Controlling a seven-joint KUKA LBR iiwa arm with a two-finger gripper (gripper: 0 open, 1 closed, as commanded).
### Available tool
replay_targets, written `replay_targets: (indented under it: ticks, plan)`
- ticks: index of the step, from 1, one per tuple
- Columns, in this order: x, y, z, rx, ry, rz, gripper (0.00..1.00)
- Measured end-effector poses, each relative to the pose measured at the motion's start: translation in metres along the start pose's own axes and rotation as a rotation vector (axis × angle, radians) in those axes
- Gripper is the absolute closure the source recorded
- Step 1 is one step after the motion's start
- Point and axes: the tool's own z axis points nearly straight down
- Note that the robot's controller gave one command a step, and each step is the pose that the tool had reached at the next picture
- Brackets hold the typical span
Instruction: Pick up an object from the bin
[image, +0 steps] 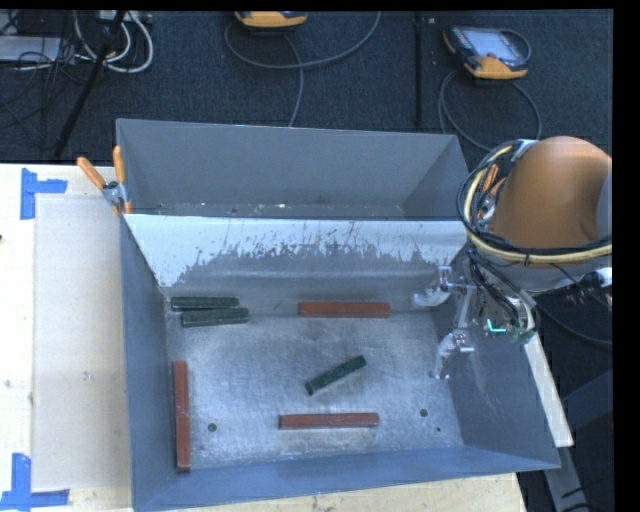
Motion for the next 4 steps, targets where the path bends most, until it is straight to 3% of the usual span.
replay_targets:
  ticks: [1, 2, 3, 4]
  plan:
    - [-0.002, 0.000, -0.004, 0.001, -0.007, -0.002, 0.00]
    - [-0.001, 0.001, 0.027, 0.003, -0.018, -0.005, 0.00]
    - [0.001, 0.020, 0.083, 0.003, -0.011, -0.020, 0.00]
    - [-0.048, 0.039, 0.133, 0.003, -0.025, -0.192, 1.00]
